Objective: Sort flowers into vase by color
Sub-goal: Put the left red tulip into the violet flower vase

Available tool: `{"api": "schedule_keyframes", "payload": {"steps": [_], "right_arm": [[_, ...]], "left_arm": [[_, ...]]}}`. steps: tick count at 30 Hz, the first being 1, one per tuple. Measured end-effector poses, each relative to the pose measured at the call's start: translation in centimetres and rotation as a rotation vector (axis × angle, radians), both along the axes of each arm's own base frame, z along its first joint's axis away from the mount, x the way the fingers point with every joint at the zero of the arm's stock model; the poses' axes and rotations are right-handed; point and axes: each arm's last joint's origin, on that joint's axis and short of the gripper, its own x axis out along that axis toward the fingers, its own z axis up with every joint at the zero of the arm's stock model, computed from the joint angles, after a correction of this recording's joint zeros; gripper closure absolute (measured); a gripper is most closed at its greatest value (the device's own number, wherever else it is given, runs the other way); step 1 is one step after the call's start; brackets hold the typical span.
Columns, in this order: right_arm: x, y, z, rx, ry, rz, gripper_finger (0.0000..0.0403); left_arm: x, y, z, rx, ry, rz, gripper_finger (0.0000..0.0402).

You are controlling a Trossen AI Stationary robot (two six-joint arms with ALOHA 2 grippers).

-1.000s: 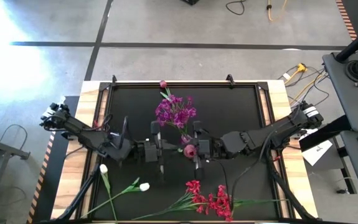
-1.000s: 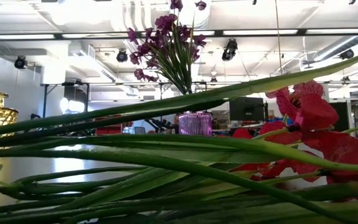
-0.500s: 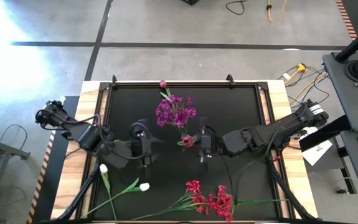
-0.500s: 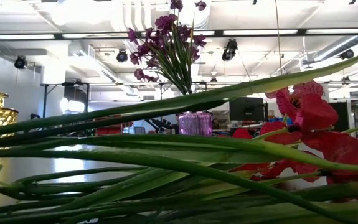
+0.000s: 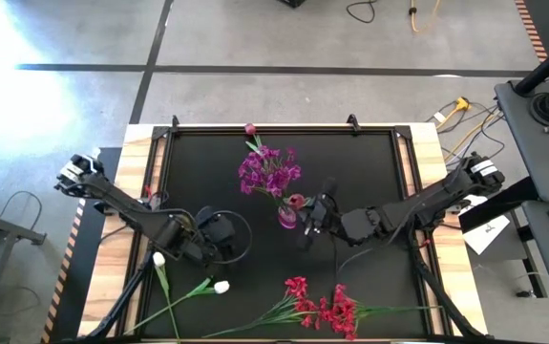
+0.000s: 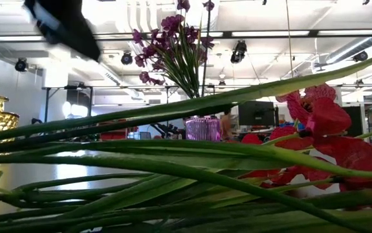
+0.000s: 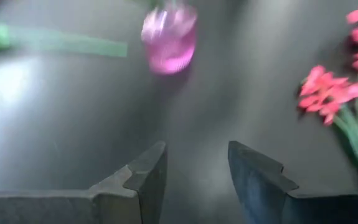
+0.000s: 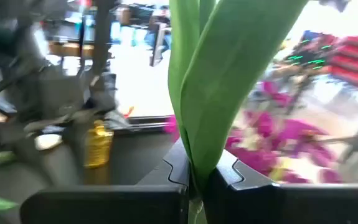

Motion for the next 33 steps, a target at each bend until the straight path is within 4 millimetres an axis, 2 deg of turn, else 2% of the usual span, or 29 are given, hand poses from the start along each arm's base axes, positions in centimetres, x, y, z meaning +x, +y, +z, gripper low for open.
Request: {"api": "schedule_keyframes", "payload": {"steps": [6, 12, 14, 20, 30, 33], "right_arm": [[0.1, -1.5, -1.4, 0.046, -0.015, -0.067, 0.039], [0.4, -2.7, -2.2, 0.121, -0.044, -0.1, 0.039], [0.4, -2.8, -2.3, 0.144, -0.052, -0.107, 0.039], [0.5, -2.7, -1.8, 0.128, -0.05, -0.102, 0.039], [0.6, -3.2, -1.7, 0.106, -0.042, -0.119, 0.039], [0.8, -3.5, -1.1, 0.091, -0.052, -0.127, 0.039]], "left_arm": [[-1.0, 0.7, -4.5, -0.199, 0.013, 0.161, 0.0235], [-1.4, 2.2, -6.7, -0.352, -0.015, 0.399, 0.0217], [-1.3, 2.7, -6.9, -0.396, -0.016, 0.468, 0.0215], [-0.6, 4.1, -6.8, -0.463, 0.007, 0.53, 0.0214], [-0.8, 6.3, -7.2, -0.481, 0.079, 0.679, 0.0214], [-0.7, 6.6, -7.1, -0.482, 0.079, 0.692, 0.0214]]}}
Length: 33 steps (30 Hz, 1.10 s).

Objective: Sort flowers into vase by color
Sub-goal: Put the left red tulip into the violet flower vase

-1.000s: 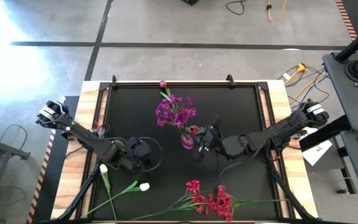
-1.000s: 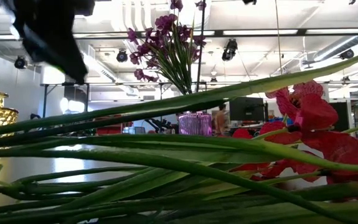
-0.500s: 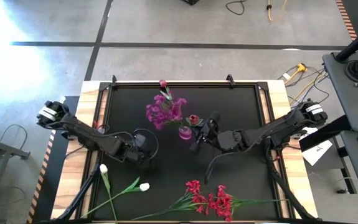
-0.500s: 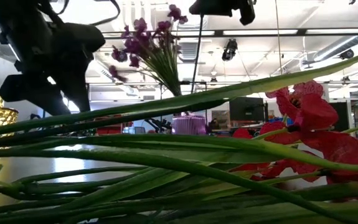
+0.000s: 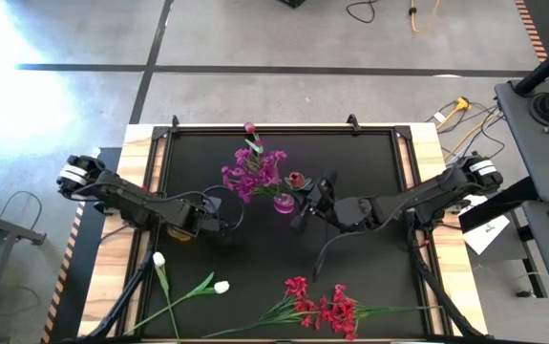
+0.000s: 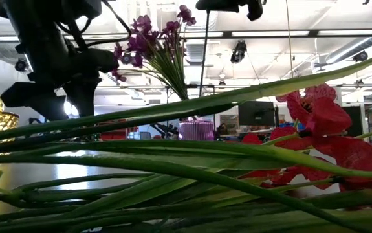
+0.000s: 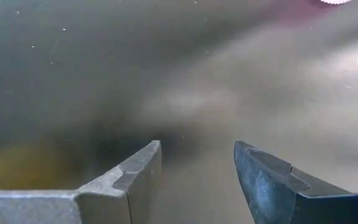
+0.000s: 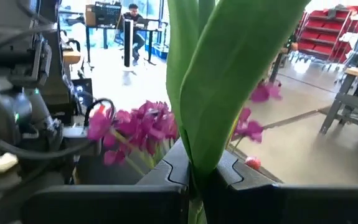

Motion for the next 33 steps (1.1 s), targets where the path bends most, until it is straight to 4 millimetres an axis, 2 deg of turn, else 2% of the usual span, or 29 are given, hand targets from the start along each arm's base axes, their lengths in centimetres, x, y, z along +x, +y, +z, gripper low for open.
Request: {"api": "schedule_keyframes", "payload": {"steps": [2, 10, 16, 23, 33], "right_arm": [[0.1, -0.4, 0.2, -0.014, 0.003, -0.014, 0.039], [0.5, -2.2, 0.1, 0.025, -0.013, -0.049, 0.039], [0.5, -2.2, 0.0, 0.026, -0.002, -0.046, 0.039], [0.4, -2.2, -0.6, 0.06, 0.032, -0.049, 0.039], [0.4, -2.2, -0.5, 0.061, 0.024, -0.049, 0.039]], "left_arm": [[0.3, 0.3, -0.3, 0.0, 0.013, 0.022, 0.0214], [2.2, 0.7, -3.4, 0.002, 0.233, 0.046, 0.0214], [4.8, 0.0, -3.5, -0.014, 0.269, -0.03, 0.0214], [7.4, -0.7, -3.2, -0.028, 0.227, -0.092, 0.0214], [7.9, -0.3, -2.7, -0.025, 0.217, -0.102, 0.0214]]}}
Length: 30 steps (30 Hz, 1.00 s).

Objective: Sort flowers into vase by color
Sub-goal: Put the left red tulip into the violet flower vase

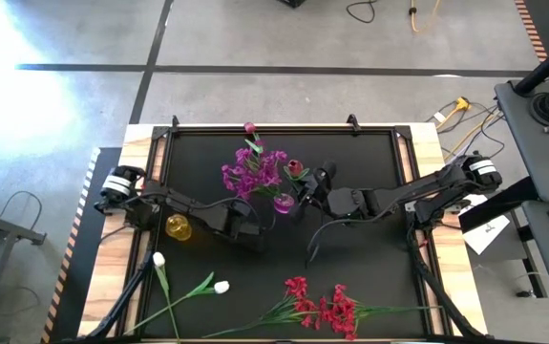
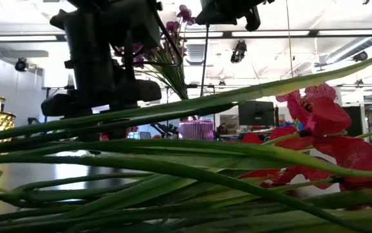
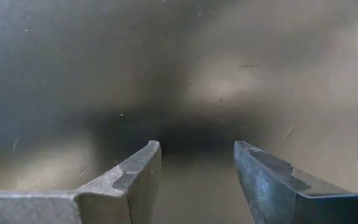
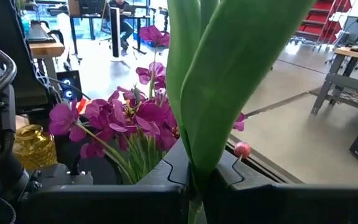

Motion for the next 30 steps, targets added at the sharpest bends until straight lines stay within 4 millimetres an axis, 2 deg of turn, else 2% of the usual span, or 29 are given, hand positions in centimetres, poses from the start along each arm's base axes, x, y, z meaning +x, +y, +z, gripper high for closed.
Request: {"api": "schedule_keyframes", "payload": {"steps": [9, 18, 26, 30], "right_arm": [[0.05, -0.44, 0.16, 0.003, -0.016, -0.013, 0.039], [0.16, -0.73, 0.35, 0.01, -0.038, -0.001, 0.039], [0.2, -0.73, 0.66, 0.009, -0.068, 0.0, 0.039], [0.19, -0.75, 0.91, -0.01, -0.076, 0.002, 0.039]], "left_arm": [[0.17, 0.75, 0.0, -0.008, 0.006, -0.017, 0.0214], [1.01, 0.6, 0.19, -0.03, -0.082, -0.021, 0.0214], [0.92, 0.68, 0.15, -0.021, -0.071, -0.047, 0.0214], [0.63, 0.95, 0.5, -0.003, -0.01, -0.061, 0.0214]]}}
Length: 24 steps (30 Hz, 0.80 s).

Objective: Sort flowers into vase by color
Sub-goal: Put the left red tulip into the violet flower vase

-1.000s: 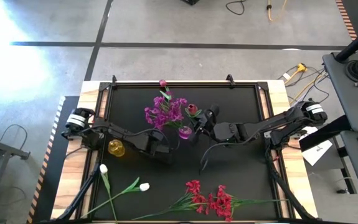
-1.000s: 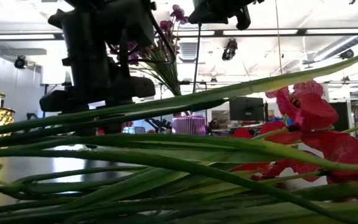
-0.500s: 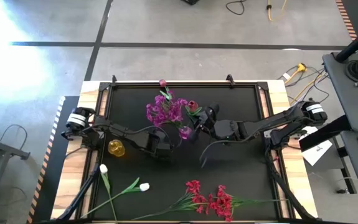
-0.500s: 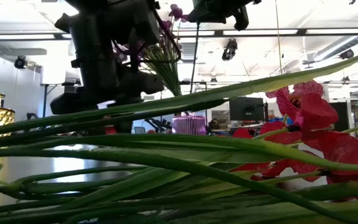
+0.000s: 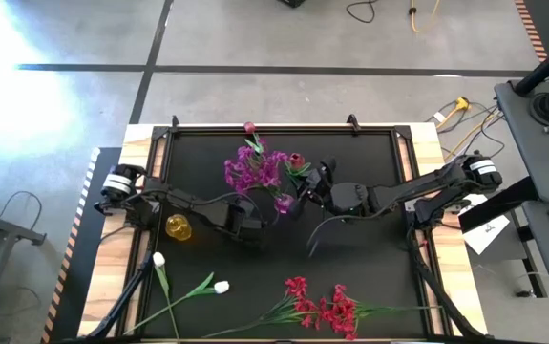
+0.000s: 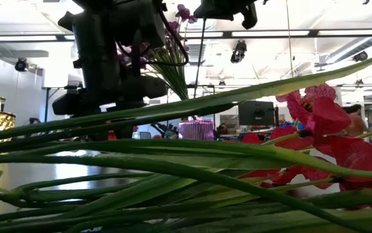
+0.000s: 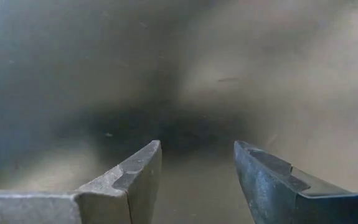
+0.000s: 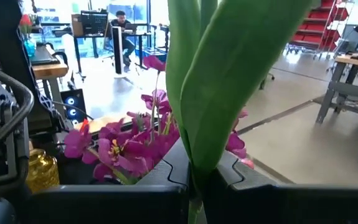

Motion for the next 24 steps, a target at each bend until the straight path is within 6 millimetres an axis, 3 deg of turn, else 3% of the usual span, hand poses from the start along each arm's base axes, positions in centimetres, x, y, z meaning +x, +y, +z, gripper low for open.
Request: {"api": "schedule_keyframes", "payload": {"steps": [18, 24], "right_arm": [[0.0, -0.1, -1.6, 0.111, 0.052, 0.003, 0.0388], [0.0, -0.1, -1.7, 0.145, 0.044, 0.012, 0.0344]], "left_arm": [[0.8, -0.1, -1.6, -0.006, 0.006, 0.023, 0.0214], [0.8, -0.1, -1.7, -0.003, -0.001, 0.017, 0.0214]]}}
